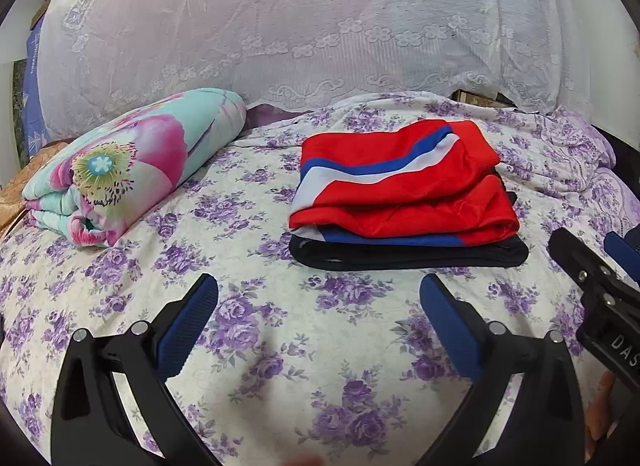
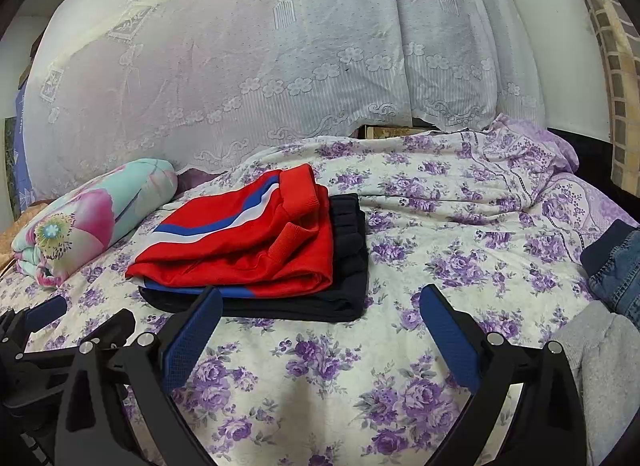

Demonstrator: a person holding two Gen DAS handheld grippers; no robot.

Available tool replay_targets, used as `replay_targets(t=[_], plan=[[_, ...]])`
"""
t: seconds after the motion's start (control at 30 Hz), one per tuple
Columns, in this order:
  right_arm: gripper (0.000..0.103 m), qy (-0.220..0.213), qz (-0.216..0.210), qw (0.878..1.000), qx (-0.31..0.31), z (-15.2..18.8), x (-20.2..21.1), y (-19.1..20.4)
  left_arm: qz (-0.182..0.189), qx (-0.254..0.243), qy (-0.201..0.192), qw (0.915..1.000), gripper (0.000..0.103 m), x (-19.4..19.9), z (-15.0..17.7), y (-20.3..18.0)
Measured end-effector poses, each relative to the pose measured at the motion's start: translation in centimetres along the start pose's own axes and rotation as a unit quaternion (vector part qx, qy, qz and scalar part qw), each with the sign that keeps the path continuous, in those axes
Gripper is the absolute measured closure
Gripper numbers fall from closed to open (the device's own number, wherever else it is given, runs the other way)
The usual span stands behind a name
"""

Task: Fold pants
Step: 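Open both grippers to release the stacked clothes and withdraw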

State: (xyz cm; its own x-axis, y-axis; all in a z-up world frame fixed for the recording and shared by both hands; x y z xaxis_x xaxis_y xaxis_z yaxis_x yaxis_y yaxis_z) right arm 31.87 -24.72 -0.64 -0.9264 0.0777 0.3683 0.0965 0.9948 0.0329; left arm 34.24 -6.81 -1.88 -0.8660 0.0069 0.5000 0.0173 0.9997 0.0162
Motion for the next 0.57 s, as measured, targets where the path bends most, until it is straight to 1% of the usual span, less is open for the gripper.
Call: replay_targets(t=[0.07,0.23,0.33,0.4,0.5,0.57], plan=[[0.004,-0.001,0.000,1.000,0.001,-0.02,0.05,0.02,-0.005,-0.002,-0.009,0.9999,0.004,0.17,-0.12,0.01],[0.004,-0.002,-0.002,1.000,0.011,-0.03,-0.08,0.32,-0.033,-0.010,-0.030,0.9989,0.004,0.73,-0.44,0.10],[0.004,-0.005,-0.003,1.000,0.017,-0.05,-0.04,0.56,-0.024,-0.013,-0.017,0.9995,0.004,0.22,-0.41,-0.02],[0.004,-0.004,-0.002,1.000,0.022,-0.04,-0.06,0.77,-0.025,-0.012,-0.010,0.9996,0.004,-0.08,-0.34,-0.02],[0.004,-0.011,0.001,1.000,0.024,-0.09,0.25,0.85,-0.017,-0.013,-0.014,0.9997,0.005,-0.02,-0.32,-0.13],[0.004,-0.012,0.000,1.000,0.022,-0.12,0.33,0.73,-0.019,-0.015,-0.019,0.9995,0.005,0.14,-0.32,-0.26]])
Point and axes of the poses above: each gripper's, at about its wrist camera, not at the fingertips, and x roughly against the way its jaws point, y to its left, z to its underside, the point moved 5 cm from there along -x, roughly the way its jaws point, and after that the axes turned 1 degree about z, right-handed, at the moved point
